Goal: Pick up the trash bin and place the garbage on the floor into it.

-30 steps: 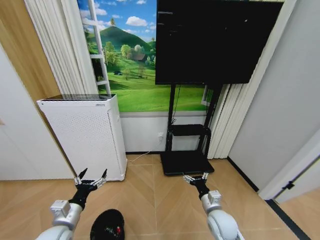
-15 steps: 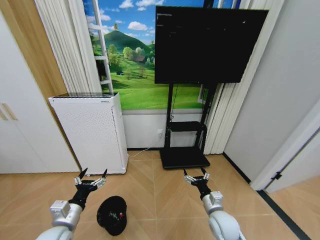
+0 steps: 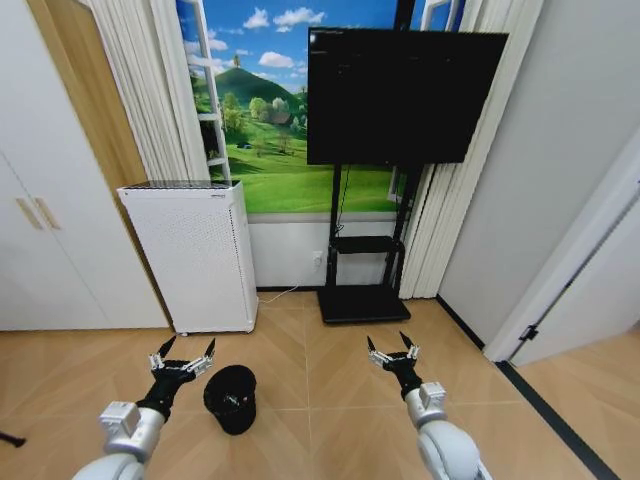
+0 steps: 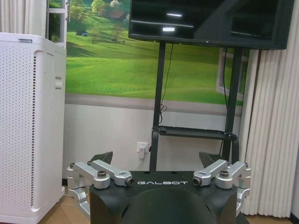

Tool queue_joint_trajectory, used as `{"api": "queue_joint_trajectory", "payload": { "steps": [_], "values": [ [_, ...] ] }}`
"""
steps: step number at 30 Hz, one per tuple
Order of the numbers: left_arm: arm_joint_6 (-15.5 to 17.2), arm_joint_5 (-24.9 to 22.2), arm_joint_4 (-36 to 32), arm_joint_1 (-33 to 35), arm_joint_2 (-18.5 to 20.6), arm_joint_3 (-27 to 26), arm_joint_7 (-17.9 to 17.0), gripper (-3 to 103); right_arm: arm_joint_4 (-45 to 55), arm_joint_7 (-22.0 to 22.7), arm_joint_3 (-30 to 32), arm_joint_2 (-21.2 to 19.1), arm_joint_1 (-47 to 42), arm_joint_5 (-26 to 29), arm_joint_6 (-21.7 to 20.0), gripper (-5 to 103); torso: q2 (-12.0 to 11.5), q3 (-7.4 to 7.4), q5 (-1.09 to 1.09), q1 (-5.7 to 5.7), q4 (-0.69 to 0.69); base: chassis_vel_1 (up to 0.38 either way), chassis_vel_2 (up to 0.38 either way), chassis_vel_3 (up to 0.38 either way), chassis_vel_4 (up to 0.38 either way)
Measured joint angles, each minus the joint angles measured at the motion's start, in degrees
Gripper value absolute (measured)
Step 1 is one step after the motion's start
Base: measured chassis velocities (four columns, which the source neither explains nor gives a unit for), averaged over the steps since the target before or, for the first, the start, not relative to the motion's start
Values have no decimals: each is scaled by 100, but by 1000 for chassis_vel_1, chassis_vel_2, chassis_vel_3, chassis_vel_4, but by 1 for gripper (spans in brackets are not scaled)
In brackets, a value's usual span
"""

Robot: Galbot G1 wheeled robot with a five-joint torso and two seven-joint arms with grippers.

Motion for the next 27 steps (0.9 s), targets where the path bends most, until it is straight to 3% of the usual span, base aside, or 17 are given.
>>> {"api": "queue_joint_trajectory", "payload": {
  "steps": [27],
  "values": [
    [-2,36,67,-19,-22,3,65,100,-95,0,-38,-29,66,40,2,100,-6,-4,0,-4,1,153,-192,-151,194]
  ]
}}
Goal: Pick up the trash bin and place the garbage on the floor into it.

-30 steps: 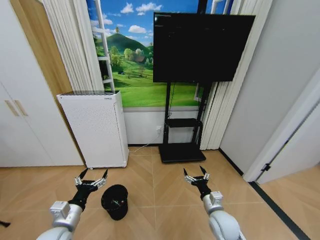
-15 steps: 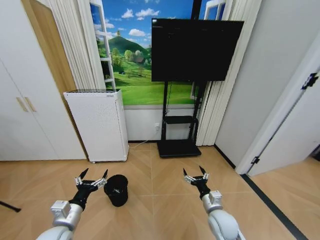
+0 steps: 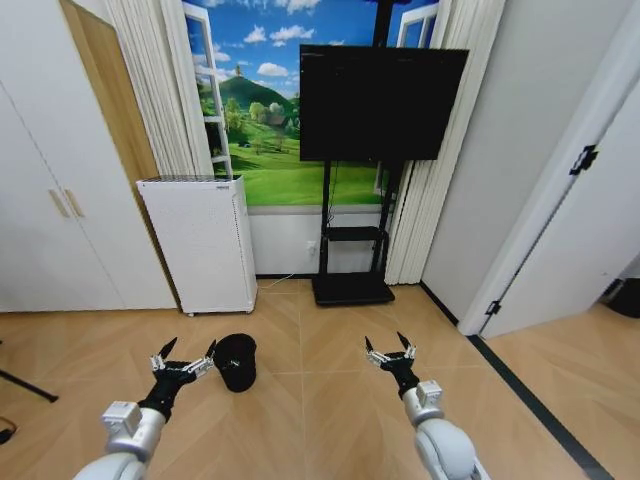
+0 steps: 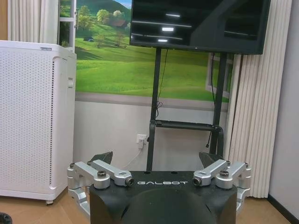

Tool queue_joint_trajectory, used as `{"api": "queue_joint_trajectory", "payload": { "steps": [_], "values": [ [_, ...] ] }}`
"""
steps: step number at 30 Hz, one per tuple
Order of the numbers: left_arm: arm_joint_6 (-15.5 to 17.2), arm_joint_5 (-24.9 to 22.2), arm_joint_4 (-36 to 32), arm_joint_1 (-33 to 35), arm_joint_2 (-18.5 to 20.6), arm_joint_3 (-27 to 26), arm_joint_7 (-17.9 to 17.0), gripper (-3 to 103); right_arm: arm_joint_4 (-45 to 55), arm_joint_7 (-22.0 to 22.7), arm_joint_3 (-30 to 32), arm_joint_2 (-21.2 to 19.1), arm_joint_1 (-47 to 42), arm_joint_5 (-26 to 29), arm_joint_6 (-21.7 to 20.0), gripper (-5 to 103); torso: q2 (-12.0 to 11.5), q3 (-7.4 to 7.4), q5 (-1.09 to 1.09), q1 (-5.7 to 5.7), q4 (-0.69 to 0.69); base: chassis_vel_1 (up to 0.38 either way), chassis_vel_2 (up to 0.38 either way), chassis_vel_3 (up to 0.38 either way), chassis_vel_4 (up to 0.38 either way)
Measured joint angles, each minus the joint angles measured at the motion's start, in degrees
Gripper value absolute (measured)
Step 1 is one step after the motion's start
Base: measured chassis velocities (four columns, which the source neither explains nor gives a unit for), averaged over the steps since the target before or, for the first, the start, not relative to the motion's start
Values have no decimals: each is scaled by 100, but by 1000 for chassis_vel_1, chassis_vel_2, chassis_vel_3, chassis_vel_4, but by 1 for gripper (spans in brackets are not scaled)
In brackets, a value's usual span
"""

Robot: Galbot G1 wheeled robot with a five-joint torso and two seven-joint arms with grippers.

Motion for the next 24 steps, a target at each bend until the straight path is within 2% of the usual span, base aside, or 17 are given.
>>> {"api": "queue_joint_trajectory", "payload": {
  "steps": [24],
  "values": [
    [0,57,147,-66,-11,30,21,100,-201,-15,-35,9,64,31,90,100,-2,-1,-1,-1,1,155,-190,-155,195]
  ]
}}
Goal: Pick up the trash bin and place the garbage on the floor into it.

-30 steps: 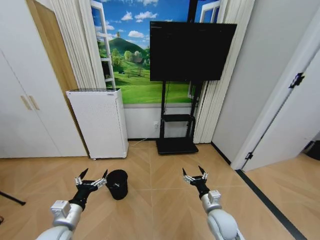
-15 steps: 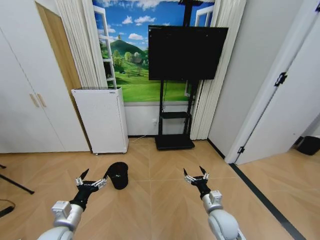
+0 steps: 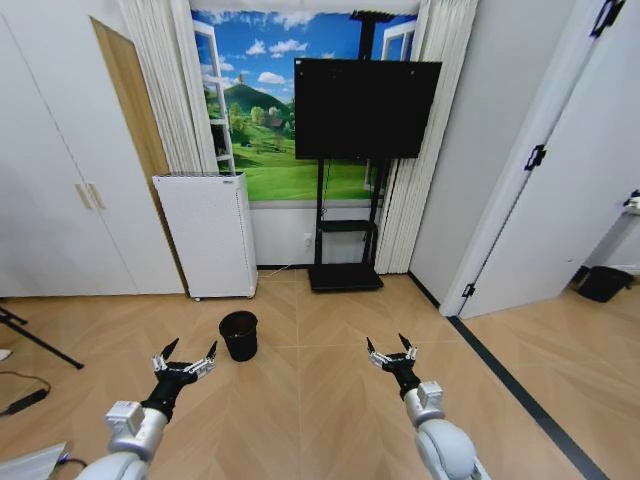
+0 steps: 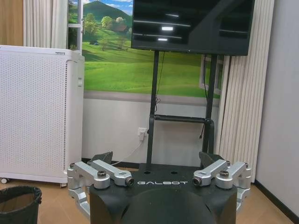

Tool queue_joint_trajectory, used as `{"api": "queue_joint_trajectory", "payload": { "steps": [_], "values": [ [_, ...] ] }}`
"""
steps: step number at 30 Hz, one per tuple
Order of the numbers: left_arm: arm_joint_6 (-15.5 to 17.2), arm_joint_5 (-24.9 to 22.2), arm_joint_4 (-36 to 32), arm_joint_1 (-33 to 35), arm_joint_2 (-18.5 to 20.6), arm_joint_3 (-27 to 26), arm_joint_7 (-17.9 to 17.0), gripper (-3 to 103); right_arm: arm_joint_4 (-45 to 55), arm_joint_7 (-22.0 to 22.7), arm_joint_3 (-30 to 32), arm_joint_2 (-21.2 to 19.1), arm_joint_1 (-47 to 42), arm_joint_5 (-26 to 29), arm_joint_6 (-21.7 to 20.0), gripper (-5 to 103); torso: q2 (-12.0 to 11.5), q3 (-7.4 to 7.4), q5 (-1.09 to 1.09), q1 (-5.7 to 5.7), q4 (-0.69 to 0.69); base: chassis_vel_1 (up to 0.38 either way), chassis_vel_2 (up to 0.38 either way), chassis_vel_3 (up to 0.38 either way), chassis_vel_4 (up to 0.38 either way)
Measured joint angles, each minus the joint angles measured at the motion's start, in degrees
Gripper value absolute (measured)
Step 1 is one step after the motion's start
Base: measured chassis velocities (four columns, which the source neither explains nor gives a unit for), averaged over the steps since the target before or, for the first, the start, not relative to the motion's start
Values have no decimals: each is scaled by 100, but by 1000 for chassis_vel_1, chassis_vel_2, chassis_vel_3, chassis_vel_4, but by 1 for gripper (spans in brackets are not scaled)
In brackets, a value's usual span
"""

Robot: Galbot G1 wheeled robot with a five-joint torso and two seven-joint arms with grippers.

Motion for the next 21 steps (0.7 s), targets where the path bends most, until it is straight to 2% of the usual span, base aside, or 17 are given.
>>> {"api": "queue_joint_trajectory", "payload": {
  "steps": [7,14,18,21],
  "values": [
    [6,-25,108,-50,20,19,0,100,-107,-6,-66,40,69,-50,2,100,1,-1,3,-3,1,135,-153,-136,163],
    [6,-55,196,-96,27,60,-17,100,-207,-5,-95,80,122,-73,-19,100,0,0,1,-1,-1,33,-15,-23,27],
    [36,-326,277,-148,47,138,-381,100,-302,111,-82,159,166,-67,-150,100,-2,1,1,2,-1,-9,4,10,-14],
    [57,-401,288,-161,50,152,-514,100,-316,157,-20,209,197,-71,-227,100,-1,0,1,1,-1,0,0,0,0]
  ]
}}
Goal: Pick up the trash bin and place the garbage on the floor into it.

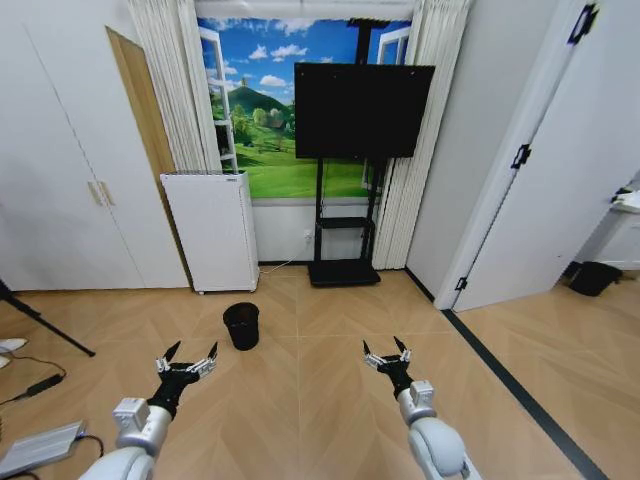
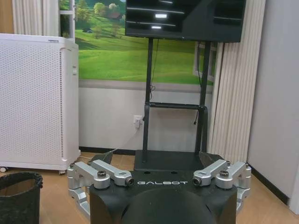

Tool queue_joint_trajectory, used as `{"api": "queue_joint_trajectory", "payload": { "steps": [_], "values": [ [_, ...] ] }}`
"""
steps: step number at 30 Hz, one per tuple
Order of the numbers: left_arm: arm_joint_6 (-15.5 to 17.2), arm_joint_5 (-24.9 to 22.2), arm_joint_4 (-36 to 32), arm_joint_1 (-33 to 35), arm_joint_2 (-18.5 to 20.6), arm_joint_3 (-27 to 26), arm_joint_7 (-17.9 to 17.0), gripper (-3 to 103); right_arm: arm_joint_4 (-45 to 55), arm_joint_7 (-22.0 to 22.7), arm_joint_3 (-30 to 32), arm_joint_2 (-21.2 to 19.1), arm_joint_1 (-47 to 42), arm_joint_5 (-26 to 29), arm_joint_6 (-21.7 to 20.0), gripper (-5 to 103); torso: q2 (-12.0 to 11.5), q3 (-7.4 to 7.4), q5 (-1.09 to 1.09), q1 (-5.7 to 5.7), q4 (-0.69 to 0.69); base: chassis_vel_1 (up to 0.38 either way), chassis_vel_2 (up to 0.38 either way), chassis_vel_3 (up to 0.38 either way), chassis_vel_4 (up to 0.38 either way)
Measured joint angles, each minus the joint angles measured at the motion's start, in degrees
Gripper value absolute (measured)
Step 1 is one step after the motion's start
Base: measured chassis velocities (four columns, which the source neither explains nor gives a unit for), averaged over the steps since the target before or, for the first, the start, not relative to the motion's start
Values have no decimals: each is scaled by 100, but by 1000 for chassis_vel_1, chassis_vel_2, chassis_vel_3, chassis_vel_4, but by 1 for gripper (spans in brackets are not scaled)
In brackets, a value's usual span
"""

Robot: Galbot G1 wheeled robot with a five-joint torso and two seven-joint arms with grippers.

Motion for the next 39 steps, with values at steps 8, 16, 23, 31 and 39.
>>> {"api": "queue_joint_trajectory", "payload": {
  "steps": [8,16,23,31,39],
  "values": [
    [77,-298,-48,-28,29,2,-189,100,71,401,421,236,101,357,-371,100,0,0,0,-1,1,0,0,0,0],
    [116,-592,-205,-44,93,37,-7,100,157,2,641,237,119,1139,-54,100,0,-1,0,-1,2,0,0,0,0],
    [48,-786,-260,-54,242,36,401,100,-141,-849,535,128,171,1084,958,100,0,-1,1,-1,0,0,0,0,0],
    [120,-674,-357,23,261,-40,279,100,-225,-829,447,-26,257,804,1008,100,0,-1,0,-1,1,0,0,0,0],
    [126,-659,-361,28,254,-44,265,100,-213,-793,443,-32,258,784,970,100,1,-1,0,-2,0,0,0,0,0]
  ]
}}
